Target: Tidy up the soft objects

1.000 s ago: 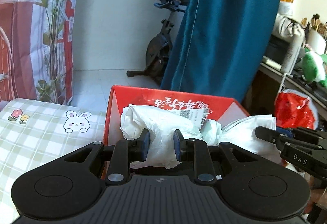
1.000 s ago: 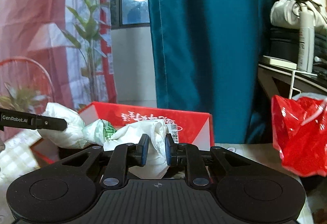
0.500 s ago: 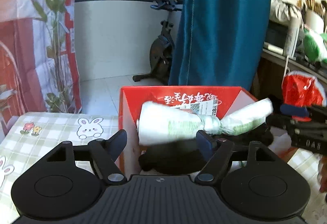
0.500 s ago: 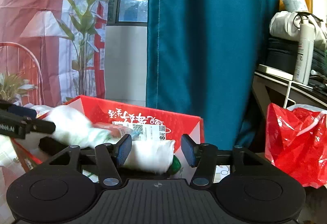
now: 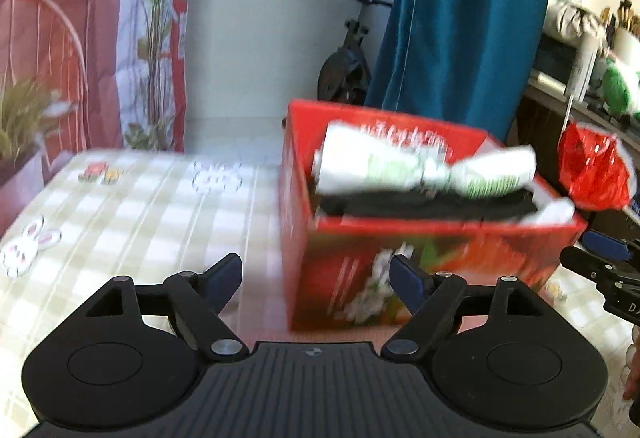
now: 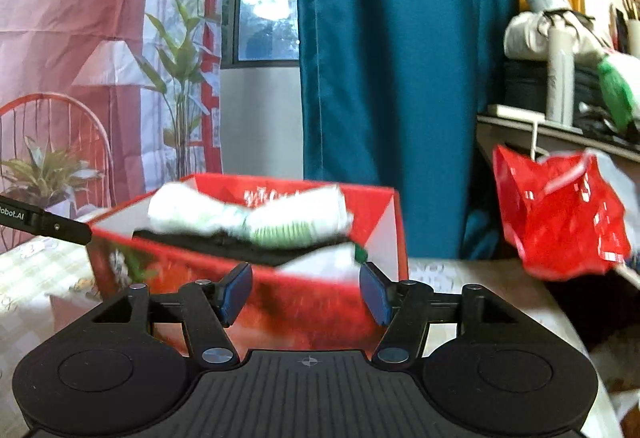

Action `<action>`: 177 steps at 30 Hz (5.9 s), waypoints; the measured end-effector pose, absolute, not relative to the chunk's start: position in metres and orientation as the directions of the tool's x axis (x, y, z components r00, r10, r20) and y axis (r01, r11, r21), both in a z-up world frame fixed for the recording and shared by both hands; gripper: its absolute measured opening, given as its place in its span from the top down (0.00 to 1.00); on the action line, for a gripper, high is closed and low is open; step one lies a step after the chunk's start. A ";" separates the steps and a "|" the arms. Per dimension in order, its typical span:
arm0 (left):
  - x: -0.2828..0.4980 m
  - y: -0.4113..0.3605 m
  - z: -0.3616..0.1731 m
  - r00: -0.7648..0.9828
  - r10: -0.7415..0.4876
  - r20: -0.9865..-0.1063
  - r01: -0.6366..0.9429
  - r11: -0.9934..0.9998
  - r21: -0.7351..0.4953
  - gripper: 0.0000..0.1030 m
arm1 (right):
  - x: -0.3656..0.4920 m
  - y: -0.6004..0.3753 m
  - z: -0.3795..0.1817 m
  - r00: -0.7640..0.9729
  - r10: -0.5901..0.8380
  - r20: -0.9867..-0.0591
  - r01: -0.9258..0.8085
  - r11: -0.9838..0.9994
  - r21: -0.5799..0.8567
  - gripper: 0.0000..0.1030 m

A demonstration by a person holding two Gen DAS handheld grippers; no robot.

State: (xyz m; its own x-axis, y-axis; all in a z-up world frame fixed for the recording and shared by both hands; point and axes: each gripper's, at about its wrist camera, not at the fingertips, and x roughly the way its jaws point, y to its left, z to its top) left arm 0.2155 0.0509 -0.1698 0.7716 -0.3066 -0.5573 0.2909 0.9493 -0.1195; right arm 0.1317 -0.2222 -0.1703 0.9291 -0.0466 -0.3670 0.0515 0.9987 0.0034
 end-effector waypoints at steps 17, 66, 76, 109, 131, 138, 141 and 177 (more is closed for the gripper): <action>0.228 0.033 -0.243 0.666 -0.232 -0.709 0.243 0.966 -0.087 0.18 | 0.160 -0.205 -0.244 0.778 -0.072 -0.624 0.132 0.990 0.050 0.27; 0.150 0.015 -0.245 0.572 -0.381 -0.727 0.374 0.909 -0.183 0.64 | 0.088 -0.214 -0.251 0.731 0.134 -0.669 0.035 0.972 0.232 0.87; 0.151 0.020 -0.237 0.585 -0.391 -0.710 0.357 0.911 -0.207 0.84 | 0.089 -0.212 -0.248 0.727 0.130 -0.674 0.038 0.973 0.228 0.88; 0.303 -0.035 -0.149 0.641 -0.289 -0.711 0.340 0.937 -0.075 0.85 | 0.242 -0.238 -0.138 0.784 0.079 -0.616 0.006 0.991 0.135 0.88; 0.310 -0.027 -0.148 0.615 -0.283 -0.736 0.325 0.941 -0.091 0.66 | 0.272 -0.237 -0.168 0.648 0.063 -0.759 0.067 0.988 0.139 0.85; 0.288 -0.027 -0.129 0.649 -0.309 -0.696 0.365 0.928 -0.071 0.25 | 0.257 -0.233 -0.152 0.656 0.030 -0.754 0.058 0.994 0.090 0.72; 0.277 -0.029 -0.119 0.677 -0.283 -0.679 0.354 0.934 -0.035 0.06 | 0.248 -0.232 -0.143 0.660 0.023 -0.751 0.049 0.996 0.073 0.59; 0.055 -0.009 0.072 0.949 -0.176 -0.262 0.208 0.973 0.103 0.00 | 0.028 -0.200 0.085 0.954 -0.066 -0.293 0.104 0.988 0.117 0.00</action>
State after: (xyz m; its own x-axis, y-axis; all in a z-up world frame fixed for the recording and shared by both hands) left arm 0.0552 -0.0087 0.0716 0.9489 -0.1756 -0.2622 0.2083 0.9727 0.1025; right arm 0.0279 -0.2000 0.0853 0.9537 -0.0660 -0.2934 0.1045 0.9876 0.1175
